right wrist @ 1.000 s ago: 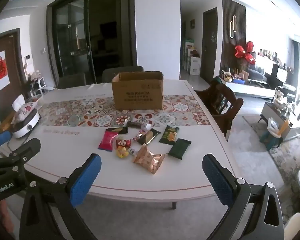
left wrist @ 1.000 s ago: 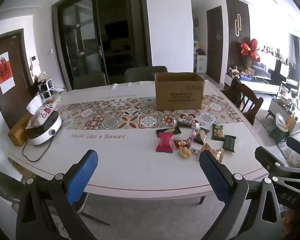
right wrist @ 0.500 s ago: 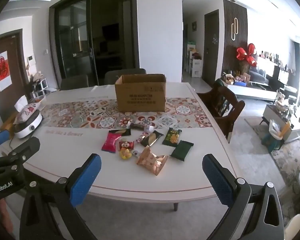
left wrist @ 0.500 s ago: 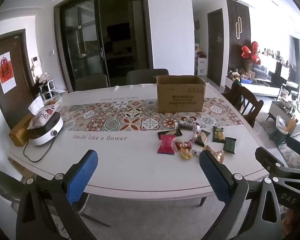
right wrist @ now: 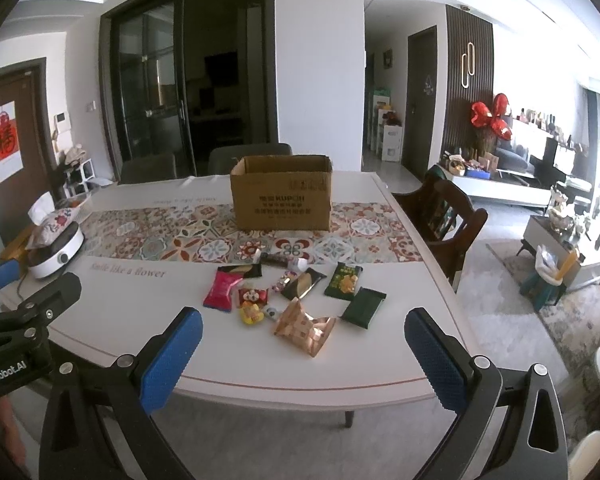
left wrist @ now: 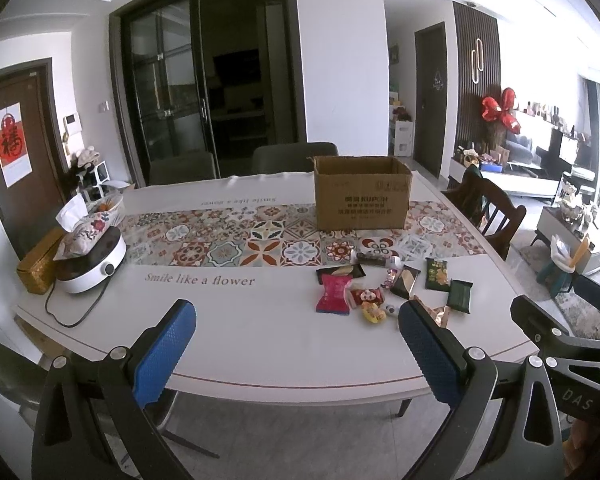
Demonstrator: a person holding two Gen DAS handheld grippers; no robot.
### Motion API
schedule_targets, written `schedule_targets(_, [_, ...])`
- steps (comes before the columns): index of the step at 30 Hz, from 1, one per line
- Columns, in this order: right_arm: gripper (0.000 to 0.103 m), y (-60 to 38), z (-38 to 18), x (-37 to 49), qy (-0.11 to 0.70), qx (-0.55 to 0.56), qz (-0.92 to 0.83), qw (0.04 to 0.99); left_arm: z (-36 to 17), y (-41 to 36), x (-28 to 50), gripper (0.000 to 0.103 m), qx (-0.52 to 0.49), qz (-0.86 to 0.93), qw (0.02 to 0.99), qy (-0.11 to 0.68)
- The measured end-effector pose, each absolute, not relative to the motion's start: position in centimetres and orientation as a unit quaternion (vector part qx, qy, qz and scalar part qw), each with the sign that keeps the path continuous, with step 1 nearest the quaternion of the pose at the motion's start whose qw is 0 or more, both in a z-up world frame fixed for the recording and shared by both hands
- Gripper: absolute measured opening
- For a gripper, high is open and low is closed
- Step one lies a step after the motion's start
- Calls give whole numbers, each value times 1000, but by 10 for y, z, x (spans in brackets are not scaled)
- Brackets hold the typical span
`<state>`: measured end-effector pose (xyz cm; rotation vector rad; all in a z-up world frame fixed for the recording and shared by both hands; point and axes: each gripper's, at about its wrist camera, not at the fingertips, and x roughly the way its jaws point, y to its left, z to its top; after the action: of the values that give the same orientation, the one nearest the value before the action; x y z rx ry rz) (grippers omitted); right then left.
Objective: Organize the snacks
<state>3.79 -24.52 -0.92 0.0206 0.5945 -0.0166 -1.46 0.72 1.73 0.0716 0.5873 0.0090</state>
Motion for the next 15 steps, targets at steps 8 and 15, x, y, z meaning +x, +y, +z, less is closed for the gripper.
schedule_targets(8, [102, -244, -9, 37, 291, 9, -9, 957, 18, 8, -16, 103, 34, 3, 957, 288])
schedule_targets(15, [102, -244, -11, 36, 290, 9, -9, 957, 18, 8, -15, 103, 33, 3, 957, 288])
